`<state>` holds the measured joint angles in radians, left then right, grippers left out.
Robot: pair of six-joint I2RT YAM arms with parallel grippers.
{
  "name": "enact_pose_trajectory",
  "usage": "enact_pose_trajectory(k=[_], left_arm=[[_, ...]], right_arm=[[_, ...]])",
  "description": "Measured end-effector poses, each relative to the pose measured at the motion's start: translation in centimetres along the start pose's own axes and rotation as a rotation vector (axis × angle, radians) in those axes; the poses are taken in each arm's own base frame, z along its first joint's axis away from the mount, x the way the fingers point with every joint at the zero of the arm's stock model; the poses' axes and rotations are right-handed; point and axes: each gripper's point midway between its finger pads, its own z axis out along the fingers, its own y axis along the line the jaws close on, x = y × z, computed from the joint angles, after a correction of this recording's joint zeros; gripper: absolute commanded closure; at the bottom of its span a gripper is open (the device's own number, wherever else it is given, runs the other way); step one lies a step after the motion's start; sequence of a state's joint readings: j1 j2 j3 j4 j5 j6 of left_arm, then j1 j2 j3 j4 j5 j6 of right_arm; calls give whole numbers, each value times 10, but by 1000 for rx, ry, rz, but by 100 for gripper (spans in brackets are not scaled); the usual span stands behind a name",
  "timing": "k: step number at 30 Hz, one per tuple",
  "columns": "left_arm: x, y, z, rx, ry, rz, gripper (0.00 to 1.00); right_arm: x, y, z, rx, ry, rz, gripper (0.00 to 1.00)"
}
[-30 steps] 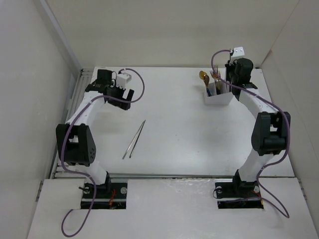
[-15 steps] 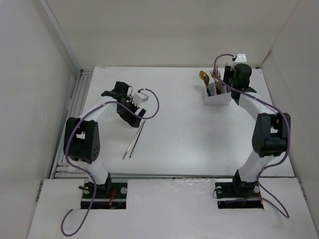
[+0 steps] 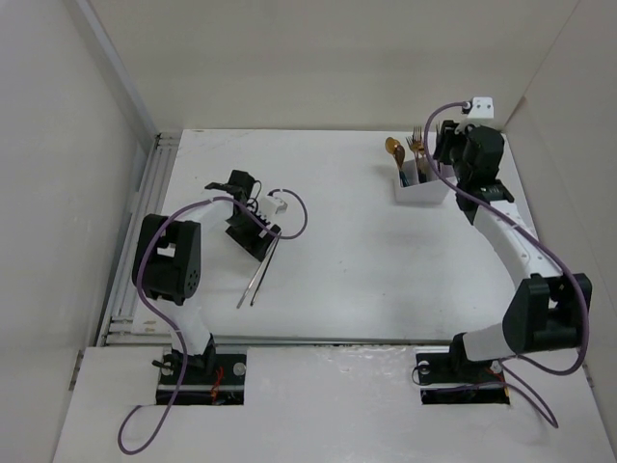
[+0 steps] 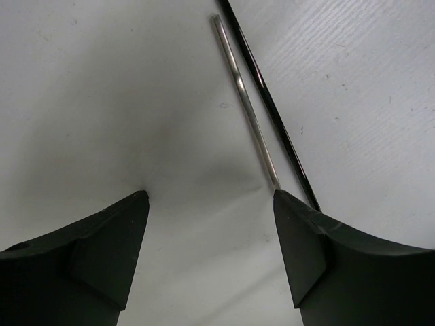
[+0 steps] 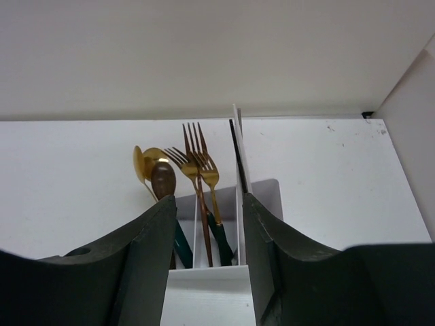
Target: Sort the eating utensils into containers
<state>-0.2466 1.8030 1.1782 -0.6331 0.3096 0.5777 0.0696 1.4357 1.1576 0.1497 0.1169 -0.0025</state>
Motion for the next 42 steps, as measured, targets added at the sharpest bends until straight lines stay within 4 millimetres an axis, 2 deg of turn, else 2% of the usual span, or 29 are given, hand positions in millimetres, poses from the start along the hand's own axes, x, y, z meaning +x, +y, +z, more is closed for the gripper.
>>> enact_pose_trajectory(k=[2, 10, 21, 25, 28, 30, 32, 34, 39, 42], left_arm=[[-1, -1, 0, 6, -1, 0, 29], [-1, -7, 0, 25, 1, 5, 29], [0, -23, 2, 40, 41, 19, 28], [0, -21, 4, -10, 65, 11, 36], [2, -13, 5, -58, 82, 0, 48], [4, -9, 5, -78, 91, -11, 48], [5, -8, 5, -90, 97, -18, 53], [6, -4, 6, -107, 106, -18, 55], [6, -2, 5, -122, 109, -17, 54], [7, -2, 6, -121, 112, -20, 43]], right_arm=[[-3, 4, -5, -10, -13, 0, 51], [14, 2, -15, -3, 20, -4, 51], [6, 0, -21, 6, -1, -1, 51], [11, -2, -23, 16, 9, -3, 51], [14, -4, -25, 24, 14, -4, 51], [14, -5, -26, 28, 14, -4, 49], [13, -6, -27, 32, 11, -4, 49], [11, -6, -28, 33, 6, -3, 49], [9, -7, -29, 40, 1, -3, 49], [13, -8, -30, 44, 9, -6, 49]])
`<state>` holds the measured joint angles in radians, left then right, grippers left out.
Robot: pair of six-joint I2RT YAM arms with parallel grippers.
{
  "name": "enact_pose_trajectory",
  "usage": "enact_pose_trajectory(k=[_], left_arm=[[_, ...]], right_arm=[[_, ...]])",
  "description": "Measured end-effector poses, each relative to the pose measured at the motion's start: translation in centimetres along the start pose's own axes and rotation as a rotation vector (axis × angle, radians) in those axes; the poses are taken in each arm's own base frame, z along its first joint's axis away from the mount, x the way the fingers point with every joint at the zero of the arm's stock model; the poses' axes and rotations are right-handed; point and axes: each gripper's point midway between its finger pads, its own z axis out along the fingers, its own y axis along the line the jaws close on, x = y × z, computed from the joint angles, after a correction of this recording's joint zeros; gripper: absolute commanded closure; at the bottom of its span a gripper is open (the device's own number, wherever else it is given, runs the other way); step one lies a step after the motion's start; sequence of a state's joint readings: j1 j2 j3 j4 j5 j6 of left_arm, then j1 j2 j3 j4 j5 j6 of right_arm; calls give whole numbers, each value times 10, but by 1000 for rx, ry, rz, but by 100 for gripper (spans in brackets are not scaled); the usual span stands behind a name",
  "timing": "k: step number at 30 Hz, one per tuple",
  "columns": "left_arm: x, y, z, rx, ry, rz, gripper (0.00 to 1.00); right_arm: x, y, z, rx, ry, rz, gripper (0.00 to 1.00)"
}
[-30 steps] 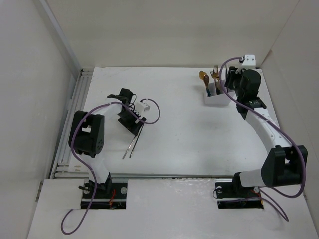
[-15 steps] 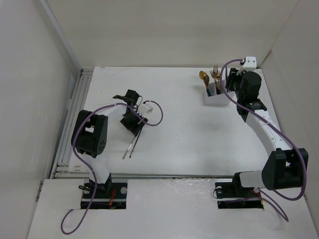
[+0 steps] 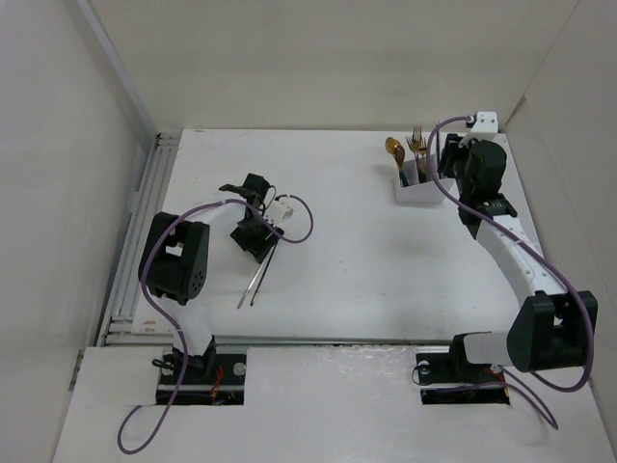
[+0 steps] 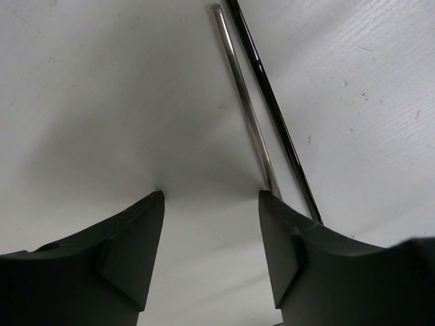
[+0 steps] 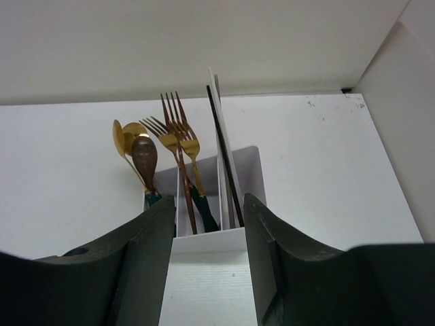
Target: Sort the eating utensils into containers
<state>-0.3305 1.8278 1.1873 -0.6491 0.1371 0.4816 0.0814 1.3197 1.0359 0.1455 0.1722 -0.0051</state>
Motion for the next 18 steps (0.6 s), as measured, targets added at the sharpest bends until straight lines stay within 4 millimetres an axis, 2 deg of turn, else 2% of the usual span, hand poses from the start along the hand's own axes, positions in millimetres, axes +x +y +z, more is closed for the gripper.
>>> enact_pose_trajectory(k=[5, 12, 18], left_arm=[[-3, 0, -3, -2, -8, -21, 42], [-24, -1, -12, 38, -82, -36, 42], [-23, -3, -11, 45, -78, -37, 42]], right_arm=[[2, -1, 0, 4, 5, -5, 49], [1, -1, -1, 4, 3, -6, 49], [1, -1, -1, 4, 1, -6, 49]])
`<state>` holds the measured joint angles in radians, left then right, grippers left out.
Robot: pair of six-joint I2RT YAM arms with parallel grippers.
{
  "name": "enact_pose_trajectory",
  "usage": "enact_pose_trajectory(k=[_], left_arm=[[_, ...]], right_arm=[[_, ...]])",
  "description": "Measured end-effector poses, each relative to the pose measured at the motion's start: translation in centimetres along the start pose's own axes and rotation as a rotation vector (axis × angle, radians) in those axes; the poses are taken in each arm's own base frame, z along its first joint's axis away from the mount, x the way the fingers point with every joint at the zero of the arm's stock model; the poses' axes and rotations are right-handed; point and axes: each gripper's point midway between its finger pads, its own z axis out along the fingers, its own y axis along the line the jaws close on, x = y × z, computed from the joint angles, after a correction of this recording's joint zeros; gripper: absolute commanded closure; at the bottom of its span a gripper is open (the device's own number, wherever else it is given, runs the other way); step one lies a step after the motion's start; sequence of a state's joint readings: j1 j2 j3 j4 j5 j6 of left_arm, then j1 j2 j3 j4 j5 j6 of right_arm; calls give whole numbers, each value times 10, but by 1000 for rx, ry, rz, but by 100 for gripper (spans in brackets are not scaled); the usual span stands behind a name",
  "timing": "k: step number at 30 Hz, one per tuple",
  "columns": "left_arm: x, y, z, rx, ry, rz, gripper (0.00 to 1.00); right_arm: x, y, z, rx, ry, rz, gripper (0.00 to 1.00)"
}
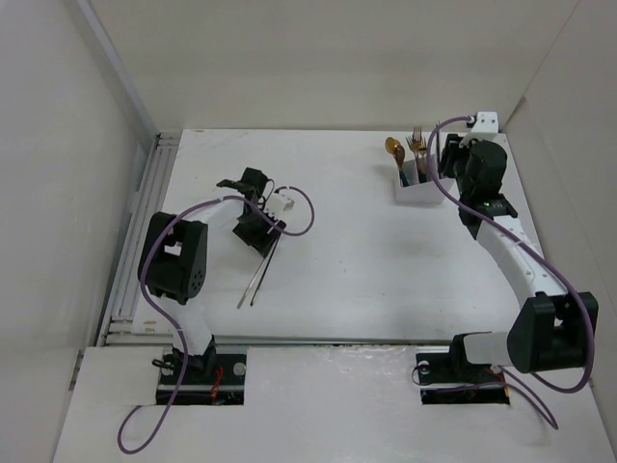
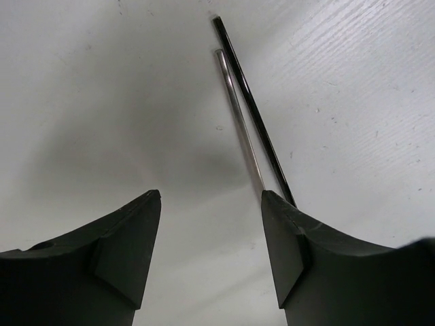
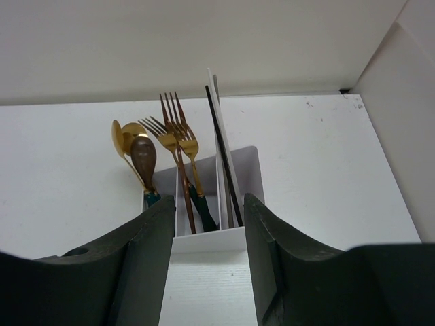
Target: Sort the eating utensils into containers
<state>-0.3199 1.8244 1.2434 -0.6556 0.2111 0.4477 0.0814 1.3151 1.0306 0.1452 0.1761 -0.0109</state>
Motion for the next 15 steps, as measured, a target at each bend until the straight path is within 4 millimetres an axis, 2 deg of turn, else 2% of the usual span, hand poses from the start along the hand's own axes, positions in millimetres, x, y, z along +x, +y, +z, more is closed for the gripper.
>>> enact_pose_trajectory(k=[5, 11, 15], left_arm=[[17, -6, 9, 0, 49, 8, 42], [18, -4, 10, -38, 57, 23, 42], [19, -4, 13, -93, 76, 59, 46]], right_arm=[[3, 0, 0, 0, 7, -1, 49], [7, 0, 0, 1, 14, -2, 49], [7, 0, 0, 1, 14, -2, 49]])
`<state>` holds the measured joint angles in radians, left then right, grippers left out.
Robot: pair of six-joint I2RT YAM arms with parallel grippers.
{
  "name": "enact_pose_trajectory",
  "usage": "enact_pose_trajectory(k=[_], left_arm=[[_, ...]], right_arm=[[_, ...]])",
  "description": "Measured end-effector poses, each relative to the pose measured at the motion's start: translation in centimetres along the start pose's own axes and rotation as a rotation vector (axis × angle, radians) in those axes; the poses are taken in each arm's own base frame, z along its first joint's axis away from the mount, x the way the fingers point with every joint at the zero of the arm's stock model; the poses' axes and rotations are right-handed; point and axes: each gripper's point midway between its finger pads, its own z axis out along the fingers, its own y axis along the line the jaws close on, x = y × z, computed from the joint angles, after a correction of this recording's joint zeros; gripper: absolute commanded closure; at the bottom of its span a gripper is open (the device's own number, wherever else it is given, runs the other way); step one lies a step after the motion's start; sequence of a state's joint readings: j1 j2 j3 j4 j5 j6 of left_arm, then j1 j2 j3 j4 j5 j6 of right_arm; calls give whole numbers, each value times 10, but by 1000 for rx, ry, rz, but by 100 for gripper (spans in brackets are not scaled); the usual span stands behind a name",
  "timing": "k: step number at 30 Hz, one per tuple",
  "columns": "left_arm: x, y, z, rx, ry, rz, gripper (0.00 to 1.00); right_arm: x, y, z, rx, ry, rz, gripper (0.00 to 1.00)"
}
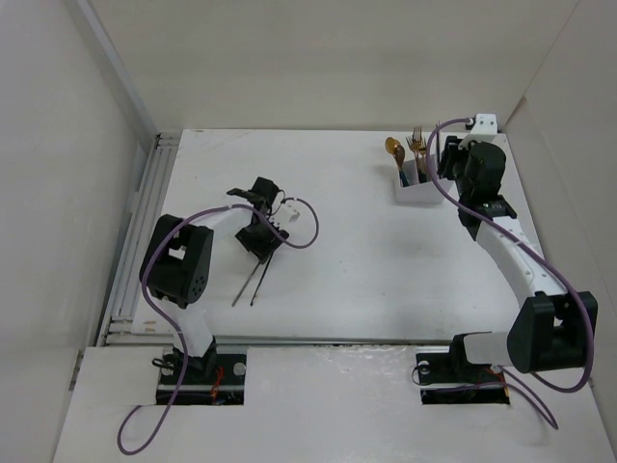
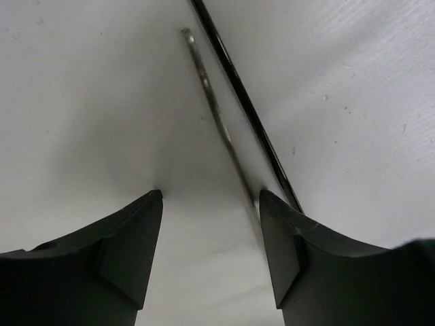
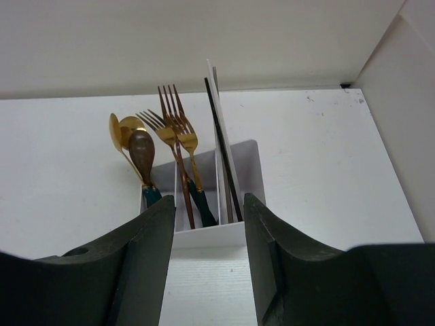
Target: Sort the eating utensils into containers
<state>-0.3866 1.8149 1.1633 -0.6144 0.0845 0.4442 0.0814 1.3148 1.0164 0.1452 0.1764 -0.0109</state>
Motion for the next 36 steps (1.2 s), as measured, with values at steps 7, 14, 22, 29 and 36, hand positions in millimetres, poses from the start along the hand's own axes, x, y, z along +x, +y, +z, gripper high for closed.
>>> enact_pose_trajectory(k=[7, 14, 22, 29, 36], left_arm=[[-1, -4, -2, -96, 31, 54, 58], [8, 0, 0, -115, 83, 38, 100], [8, 4, -1, -35, 91, -25, 100], [-22, 40, -16, -9, -38, -164, 100], [-125, 68, -116, -46, -448, -186, 100]], right_arm=[[0, 0, 0, 0, 1, 0, 49], [1, 0, 0, 0, 3, 0, 49], [3, 1, 2, -9, 8, -11, 51], [3, 43, -4, -149, 5, -50, 52], [3, 160, -42, -549, -6, -84, 34]])
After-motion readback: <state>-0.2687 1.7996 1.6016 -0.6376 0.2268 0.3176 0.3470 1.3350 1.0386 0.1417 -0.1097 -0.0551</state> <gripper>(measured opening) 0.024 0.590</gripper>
